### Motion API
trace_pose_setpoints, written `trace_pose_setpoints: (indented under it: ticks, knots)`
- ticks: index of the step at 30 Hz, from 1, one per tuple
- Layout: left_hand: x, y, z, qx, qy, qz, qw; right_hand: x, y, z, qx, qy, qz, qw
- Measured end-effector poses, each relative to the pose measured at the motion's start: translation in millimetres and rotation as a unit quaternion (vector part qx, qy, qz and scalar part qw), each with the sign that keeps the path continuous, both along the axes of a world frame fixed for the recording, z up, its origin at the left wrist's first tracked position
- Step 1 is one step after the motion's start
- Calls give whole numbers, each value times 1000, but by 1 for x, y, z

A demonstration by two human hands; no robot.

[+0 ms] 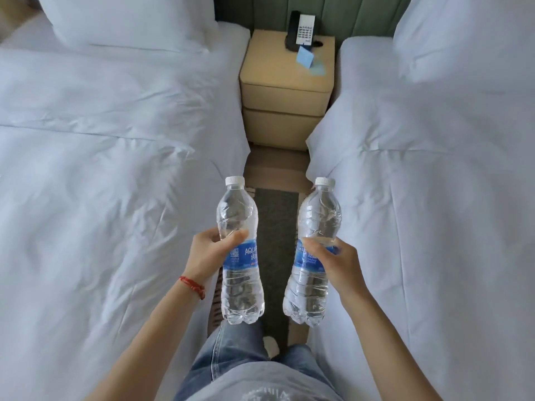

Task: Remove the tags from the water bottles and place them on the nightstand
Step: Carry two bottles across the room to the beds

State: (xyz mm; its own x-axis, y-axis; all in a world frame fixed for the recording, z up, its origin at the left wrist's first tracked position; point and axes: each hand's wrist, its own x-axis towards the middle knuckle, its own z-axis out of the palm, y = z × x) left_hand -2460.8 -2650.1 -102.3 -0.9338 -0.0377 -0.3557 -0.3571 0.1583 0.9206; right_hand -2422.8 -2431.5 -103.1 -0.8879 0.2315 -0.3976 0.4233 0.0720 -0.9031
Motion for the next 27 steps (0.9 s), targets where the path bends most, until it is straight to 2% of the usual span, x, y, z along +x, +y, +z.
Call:
trace_pose_setpoints:
  ticks: [14, 27]
  knots:
    - [-301, 11, 8, -2, 67, -54, 996, -301, 4, 6, -17, 31, -25, 999]
    - [-524, 32, 0, 31, 60, -33, 997, -521, 34, -8, -21, 15, -22, 999]
